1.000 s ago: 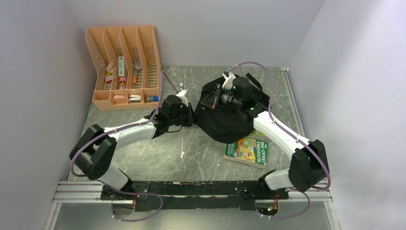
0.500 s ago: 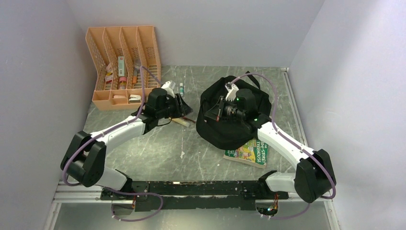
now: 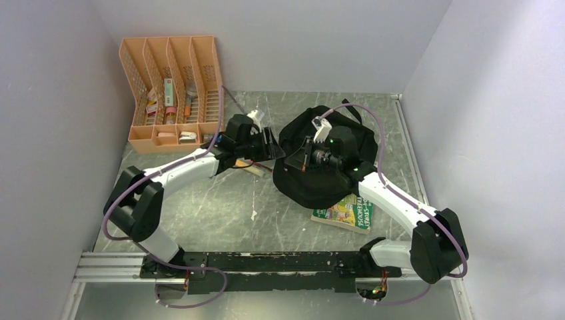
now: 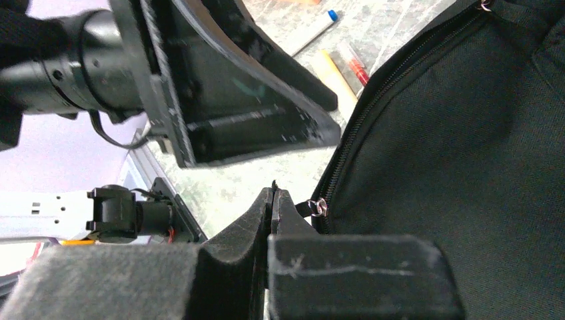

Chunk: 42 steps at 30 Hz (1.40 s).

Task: Pack the student bag
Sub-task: Unzip the student bag at the center of the board.

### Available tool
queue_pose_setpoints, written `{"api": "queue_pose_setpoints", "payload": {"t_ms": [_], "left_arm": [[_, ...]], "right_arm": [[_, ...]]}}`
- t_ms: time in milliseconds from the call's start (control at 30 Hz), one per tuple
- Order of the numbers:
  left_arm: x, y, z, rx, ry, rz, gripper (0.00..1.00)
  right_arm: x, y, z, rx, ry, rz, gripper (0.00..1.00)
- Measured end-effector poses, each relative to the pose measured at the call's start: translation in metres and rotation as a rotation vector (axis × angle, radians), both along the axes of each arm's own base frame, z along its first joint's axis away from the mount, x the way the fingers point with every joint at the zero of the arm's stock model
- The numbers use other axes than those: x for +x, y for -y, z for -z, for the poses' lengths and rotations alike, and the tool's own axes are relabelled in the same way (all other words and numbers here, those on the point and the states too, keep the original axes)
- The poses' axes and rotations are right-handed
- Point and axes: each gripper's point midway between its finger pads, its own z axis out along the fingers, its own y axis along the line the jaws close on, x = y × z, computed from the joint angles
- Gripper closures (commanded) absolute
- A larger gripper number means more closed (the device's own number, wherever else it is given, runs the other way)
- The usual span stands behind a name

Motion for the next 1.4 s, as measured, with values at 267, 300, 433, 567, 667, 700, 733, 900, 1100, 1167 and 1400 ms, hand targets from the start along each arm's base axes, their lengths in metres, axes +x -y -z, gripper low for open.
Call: {"api": "queue_pose_setpoints", "payload": {"t_ms": [267,300,433,567,667,700,733,900,1100,1167,1400], "left_arm": [[-0.014,0.007,0.029,0.054,-0.077,0.024,0.59],[-0.014,0.007,0.029,0.054,-0.077,0.023,0.64],[-0.013,0.007,0.028,0.051,-0.078,0.021,0.88],[-0.011,0.011,0.029,0.046,-0.077,0.028,0.95],[-0.007,0.014,0.029,0.041,-0.079,0.039,0.95],[-0.005,0.015,0.029,0.039,-0.08,0.042,0.95],[-0.002,0.016,0.029,0.037,-0.08,0.045,0.95],[0.016,0.016,0.024,0.024,-0.068,0.057,0.95],[0.039,0.006,0.022,0.028,-0.056,0.06,0.95],[0.047,-0.001,0.024,0.04,-0.056,0.054,0.95],[0.072,-0.022,0.032,0.082,-0.044,0.033,0.95]], "right_arm": [[-0.001,0.0,0.002,-0.003,0.0,-0.004,1.0],[-0.001,0.0,0.002,-0.003,0.0,-0.004,1.0],[-0.002,0.0,0.003,-0.004,-0.002,-0.007,1.0],[-0.003,0.0,0.004,-0.007,0.002,-0.017,1.0],[-0.006,-0.001,0.006,-0.014,0.007,-0.044,1.0],[-0.007,-0.002,0.006,-0.017,0.008,-0.061,1.0],[-0.009,-0.003,0.006,-0.019,0.007,-0.077,1.0],[-0.01,-0.01,0.003,-0.023,0.025,-0.148,1.0],[-0.014,-0.01,0.002,-0.032,0.035,-0.193,1.0],[-0.016,-0.009,0.004,-0.039,0.029,-0.203,1.0],[-0.033,0.001,0.01,-0.067,0.01,-0.211,1.0]]}}
